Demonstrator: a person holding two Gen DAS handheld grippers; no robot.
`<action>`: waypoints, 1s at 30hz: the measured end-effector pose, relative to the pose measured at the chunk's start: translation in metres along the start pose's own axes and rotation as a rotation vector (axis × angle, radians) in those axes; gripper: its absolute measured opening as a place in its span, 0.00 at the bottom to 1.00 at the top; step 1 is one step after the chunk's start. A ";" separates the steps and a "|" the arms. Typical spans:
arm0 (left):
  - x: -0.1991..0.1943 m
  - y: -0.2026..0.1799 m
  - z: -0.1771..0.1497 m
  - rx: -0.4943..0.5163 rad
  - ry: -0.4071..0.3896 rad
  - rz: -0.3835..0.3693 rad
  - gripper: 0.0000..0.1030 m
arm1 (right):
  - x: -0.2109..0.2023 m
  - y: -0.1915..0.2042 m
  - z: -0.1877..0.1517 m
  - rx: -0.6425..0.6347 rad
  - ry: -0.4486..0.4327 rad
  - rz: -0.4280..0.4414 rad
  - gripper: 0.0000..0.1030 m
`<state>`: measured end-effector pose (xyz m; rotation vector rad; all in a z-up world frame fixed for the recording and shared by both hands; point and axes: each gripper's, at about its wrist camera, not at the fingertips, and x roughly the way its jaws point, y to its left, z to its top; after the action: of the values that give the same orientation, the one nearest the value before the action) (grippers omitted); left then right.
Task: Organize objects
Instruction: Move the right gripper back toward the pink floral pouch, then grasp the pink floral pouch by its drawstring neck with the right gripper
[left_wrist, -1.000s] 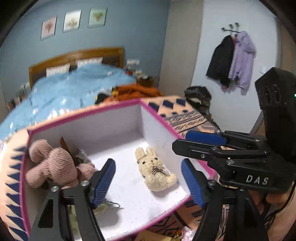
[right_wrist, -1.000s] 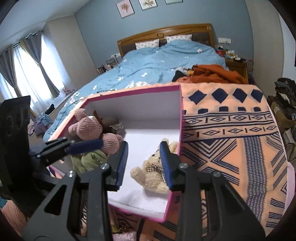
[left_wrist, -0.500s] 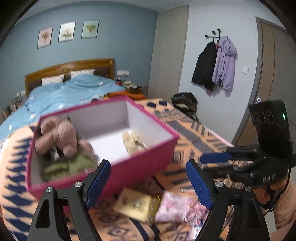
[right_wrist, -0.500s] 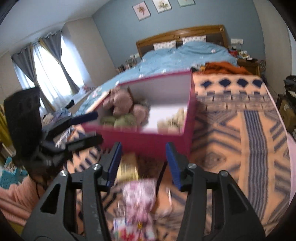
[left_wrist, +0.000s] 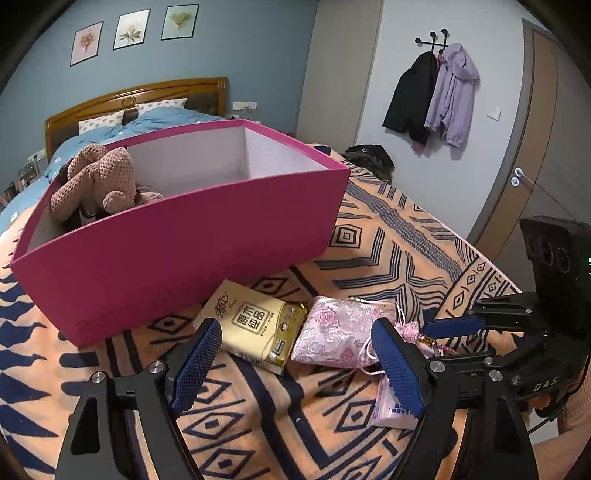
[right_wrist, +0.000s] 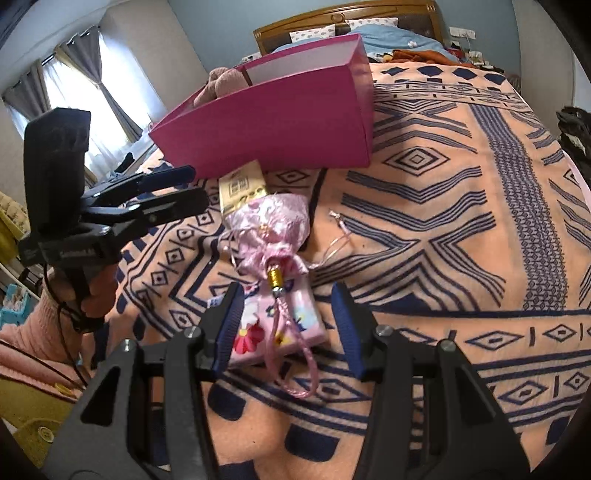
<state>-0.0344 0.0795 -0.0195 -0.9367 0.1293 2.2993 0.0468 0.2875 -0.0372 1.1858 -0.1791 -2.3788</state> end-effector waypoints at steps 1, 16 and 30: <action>0.000 -0.001 -0.002 0.002 0.002 0.002 0.83 | 0.003 0.001 0.000 -0.002 -0.001 -0.002 0.50; 0.011 -0.030 -0.008 0.164 0.041 -0.027 0.83 | -0.012 -0.004 0.034 -0.009 -0.099 -0.025 0.12; 0.028 -0.028 -0.011 0.173 0.098 -0.036 0.82 | 0.013 -0.025 0.027 0.118 -0.015 0.059 0.42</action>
<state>-0.0264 0.1127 -0.0424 -0.9544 0.3449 2.1705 0.0104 0.3014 -0.0380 1.1994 -0.3595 -2.3535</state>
